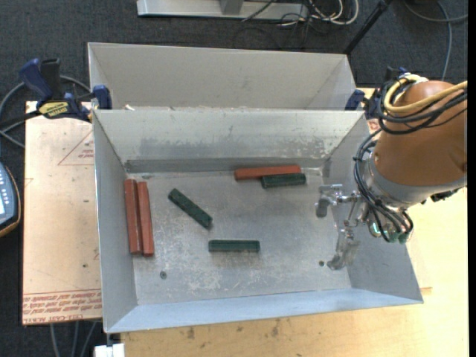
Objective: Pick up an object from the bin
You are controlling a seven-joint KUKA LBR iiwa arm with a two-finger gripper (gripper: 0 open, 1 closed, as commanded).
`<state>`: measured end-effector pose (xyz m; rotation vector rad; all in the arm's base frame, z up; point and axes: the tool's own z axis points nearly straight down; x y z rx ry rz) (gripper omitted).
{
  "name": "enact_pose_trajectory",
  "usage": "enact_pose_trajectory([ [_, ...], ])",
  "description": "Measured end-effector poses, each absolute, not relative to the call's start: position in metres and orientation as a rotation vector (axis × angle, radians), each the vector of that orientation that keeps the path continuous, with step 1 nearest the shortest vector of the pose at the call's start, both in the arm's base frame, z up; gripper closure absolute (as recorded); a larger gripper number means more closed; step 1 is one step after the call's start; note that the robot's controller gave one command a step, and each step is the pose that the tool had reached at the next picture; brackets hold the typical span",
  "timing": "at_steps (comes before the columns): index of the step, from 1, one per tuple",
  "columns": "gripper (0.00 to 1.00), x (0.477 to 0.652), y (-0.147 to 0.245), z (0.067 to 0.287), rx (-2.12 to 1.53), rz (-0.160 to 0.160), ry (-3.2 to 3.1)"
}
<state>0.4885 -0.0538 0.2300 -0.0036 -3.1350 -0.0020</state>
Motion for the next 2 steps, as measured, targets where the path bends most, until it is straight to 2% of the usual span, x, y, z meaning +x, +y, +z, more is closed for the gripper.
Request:
enact_pose_trajectory([
  [1,0.00,0.527,0.034,0.065,0.036,-0.005,-3.137],
  [2,0.00,0.529,0.086,0.101,-0.063,-0.007,-3.146],
])
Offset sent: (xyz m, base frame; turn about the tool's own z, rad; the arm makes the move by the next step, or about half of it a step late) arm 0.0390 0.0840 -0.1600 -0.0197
